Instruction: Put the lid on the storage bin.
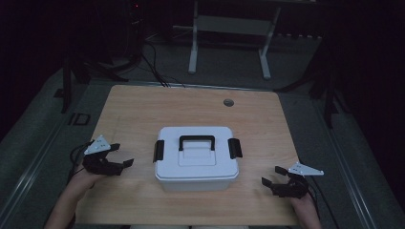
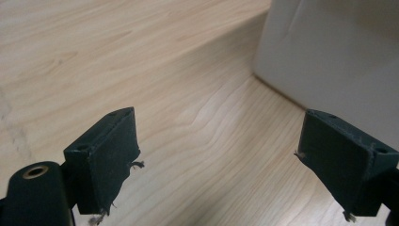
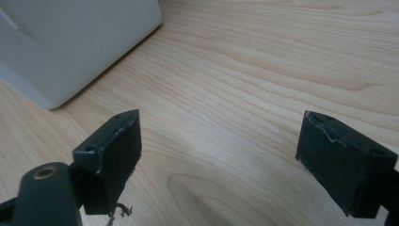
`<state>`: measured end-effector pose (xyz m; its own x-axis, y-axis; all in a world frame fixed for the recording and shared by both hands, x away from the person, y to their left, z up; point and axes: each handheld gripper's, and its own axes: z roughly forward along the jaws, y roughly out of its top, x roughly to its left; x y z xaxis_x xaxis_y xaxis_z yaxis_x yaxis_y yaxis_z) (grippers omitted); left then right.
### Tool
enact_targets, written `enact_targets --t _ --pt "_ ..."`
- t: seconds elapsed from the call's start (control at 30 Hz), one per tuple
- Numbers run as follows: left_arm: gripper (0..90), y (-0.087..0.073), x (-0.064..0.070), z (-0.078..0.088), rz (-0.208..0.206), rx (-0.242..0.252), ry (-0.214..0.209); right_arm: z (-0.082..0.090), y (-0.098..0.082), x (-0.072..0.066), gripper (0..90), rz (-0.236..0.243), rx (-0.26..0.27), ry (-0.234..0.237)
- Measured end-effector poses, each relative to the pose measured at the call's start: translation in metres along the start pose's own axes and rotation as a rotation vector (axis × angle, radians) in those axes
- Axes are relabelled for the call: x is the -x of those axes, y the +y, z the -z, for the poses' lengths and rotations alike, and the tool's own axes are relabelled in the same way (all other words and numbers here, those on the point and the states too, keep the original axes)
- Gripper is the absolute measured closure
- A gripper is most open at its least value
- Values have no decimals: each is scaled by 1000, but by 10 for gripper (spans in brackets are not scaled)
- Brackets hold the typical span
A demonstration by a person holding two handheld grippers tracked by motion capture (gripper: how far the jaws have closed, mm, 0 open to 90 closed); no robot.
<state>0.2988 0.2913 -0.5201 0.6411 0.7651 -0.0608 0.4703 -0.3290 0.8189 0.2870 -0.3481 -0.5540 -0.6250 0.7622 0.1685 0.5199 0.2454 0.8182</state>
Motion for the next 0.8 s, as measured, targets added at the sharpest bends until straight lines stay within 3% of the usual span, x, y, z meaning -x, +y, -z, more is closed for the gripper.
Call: enact_targets --t 0.03,0.07,0.1,0.17,0.27,0.43,0.47,0.53,0.63,0.67,0.77,0.8 --pt "125 0 0 0 0 0 0 0 0 0 142 0 0 0" --pt "125 -7 0 -1 9 1 33 0 0 -1 141 3 1 -9" --pt "126 -7 0 -1 9 1 33 0 0 -1 141 3 1 -9" --pt "126 -14 -1 -3 19 0 85 0 0 -1 142 5 1 -14" --pt "126 -20 -1 -2 33 -1 128 0 0 -1 141 2 12 -27" --pt "124 -28 0 -2 50 -8 153 1 -1 0 141 -2 18 -43" --pt "116 -30 1 -2 50 -20 161 1 -2 0 141 0 20 -66" --pt "115 -34 4 -1 39 -35 180 2 -2 1 141 -5 27 -66" --pt "114 -37 7 1 42 -29 191 3 -2 1 141 -13 43 -92" --pt "114 -39 9 3 37 -33 214 4 -2 2 141 -18 56 -119" --pt "114 -41 10 4 37 -32 227 4 -2 1 141 -18 58 -132" --pt "114 -43 11 5 53 -26 239 4 -2 2 141 -21 66 -146"
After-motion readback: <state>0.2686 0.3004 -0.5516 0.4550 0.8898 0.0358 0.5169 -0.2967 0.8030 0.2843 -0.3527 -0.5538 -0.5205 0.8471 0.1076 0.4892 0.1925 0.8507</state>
